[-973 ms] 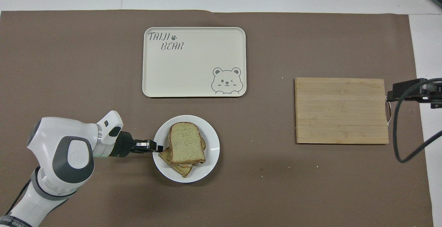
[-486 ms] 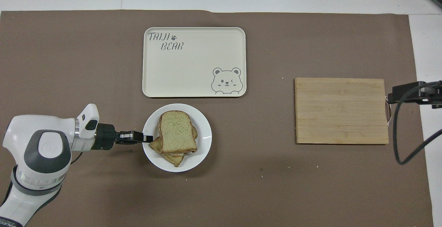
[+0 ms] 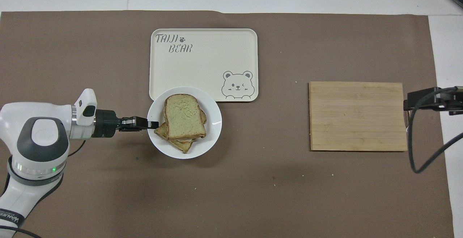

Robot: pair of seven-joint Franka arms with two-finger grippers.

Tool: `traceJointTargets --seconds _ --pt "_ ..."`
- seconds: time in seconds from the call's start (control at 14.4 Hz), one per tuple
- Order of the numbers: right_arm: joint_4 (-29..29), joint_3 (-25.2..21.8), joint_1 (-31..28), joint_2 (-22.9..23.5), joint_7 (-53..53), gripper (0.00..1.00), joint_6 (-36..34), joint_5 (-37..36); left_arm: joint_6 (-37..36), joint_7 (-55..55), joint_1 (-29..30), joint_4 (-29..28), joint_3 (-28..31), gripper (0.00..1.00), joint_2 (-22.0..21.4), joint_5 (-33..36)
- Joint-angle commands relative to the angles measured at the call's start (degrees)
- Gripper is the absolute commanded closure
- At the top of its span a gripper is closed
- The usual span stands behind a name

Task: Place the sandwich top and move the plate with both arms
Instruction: 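Slide the plate with the left gripper onto the bear tray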

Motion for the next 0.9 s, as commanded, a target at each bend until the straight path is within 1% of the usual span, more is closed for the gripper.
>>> traceJointTargets --seconds 0.0,0.14,0.35,0.49,0.56,0.69,0.76,0.83 --pt "-1.4 0.3 -0.7 -1.2 -1.5 0.0 0.8 -1.3 -3.5 -2.4 1.4 8.1 -0.2 1.0 4.8 -1.3" --pt "-1.4 0.4 -0.7 -1.2 -1.4 0.0 0.7 -1.2 -3.5 -5.4 1.3 13.2 -0.5 1.0 7.7 -1.4" --pt "-1.0 0.3 -0.8 -1.0 -1.4 0.0 0.8 -0.2 -2.6 -10.0 1.4 17.9 -1.0 1.0 10.6 -3.5" --pt "-1.0 0.3 -0.8 -1.0 -1.3 0.0 0.7 -0.2 -2.3 -12.6 1.2 22.1 -1.3 1.0 13.4 -4.6" --pt "-1.0 0.3 -0.8 -1.0 -1.3 0.0 0.7 -0.2 -1.9 -14.2 1.0 24.3 -1.3 1.0 15.5 -4.8" --pt "-1.0 0.3 -0.8 -1.0 -1.3 0.0 0.7 -0.2 2.6 -14.9 0.7 29.9 -3.0 1.0 20.9 -5.7" --pt "-1.0 0.3 -0.8 -1.0 -1.3 0.0 0.7 -0.2 5.8 -14.9 1.1 32.0 -5.1 1.0 23.8 -6.6" --pt "-1.0 0.3 -0.8 -1.0 -1.3 0.0 0.7 -0.2 8.3 -15.0 1.5 33.9 -6.9 1.0 25.8 -6.8"
